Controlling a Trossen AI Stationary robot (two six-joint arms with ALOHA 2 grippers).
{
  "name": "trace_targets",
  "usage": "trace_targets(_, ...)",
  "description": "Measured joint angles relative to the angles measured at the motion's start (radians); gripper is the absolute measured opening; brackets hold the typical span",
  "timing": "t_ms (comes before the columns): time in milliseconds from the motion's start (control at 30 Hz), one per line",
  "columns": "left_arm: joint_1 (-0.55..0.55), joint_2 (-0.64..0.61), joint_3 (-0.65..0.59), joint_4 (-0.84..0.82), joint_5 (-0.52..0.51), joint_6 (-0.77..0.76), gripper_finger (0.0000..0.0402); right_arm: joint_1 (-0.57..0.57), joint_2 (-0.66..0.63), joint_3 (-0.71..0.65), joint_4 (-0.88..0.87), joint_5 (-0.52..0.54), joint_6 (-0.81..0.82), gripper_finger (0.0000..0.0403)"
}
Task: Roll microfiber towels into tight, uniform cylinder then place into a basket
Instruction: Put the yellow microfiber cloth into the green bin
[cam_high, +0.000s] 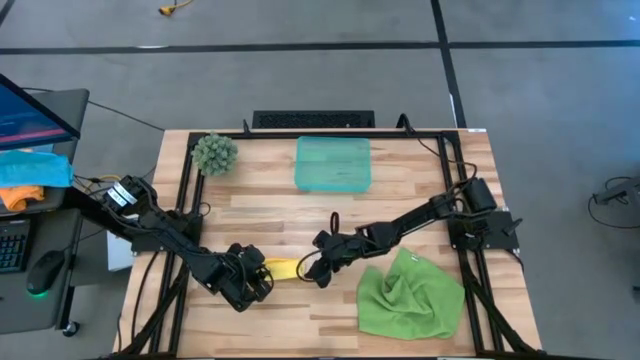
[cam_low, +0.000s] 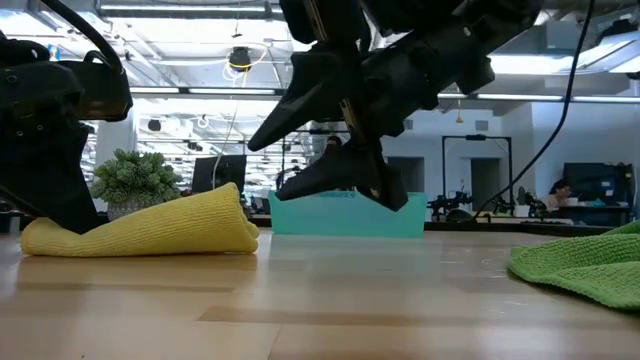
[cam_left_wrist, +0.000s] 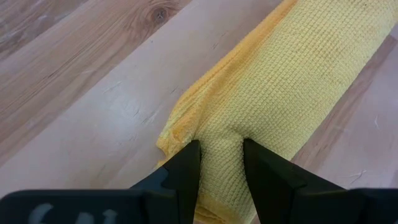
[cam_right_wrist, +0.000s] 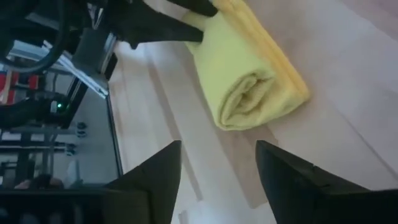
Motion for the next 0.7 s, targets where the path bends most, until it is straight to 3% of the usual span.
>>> trace_targets(400, 0.000, 0.000, 0.000, 0.000, 0.000, 0.017, 0.0118, 0.102, -0.010, 0.001, 0.247, -0.007, 0.004, 0.0199)
trace_targets(533, 0.000, 0.000, 0.000, 0.001, 0.001, 0.023, 0.0118, 0.146, -0.045, -0.036, 0.213, 0.072, 0.002, 0.0189)
trace_targets(700, 0.000, 0.000, 0.000, 0.001, 0.001, 0.023, 0.0118, 0.162, -0.207, -0.124, 0.065, 0.243, 0.000, 0.0177)
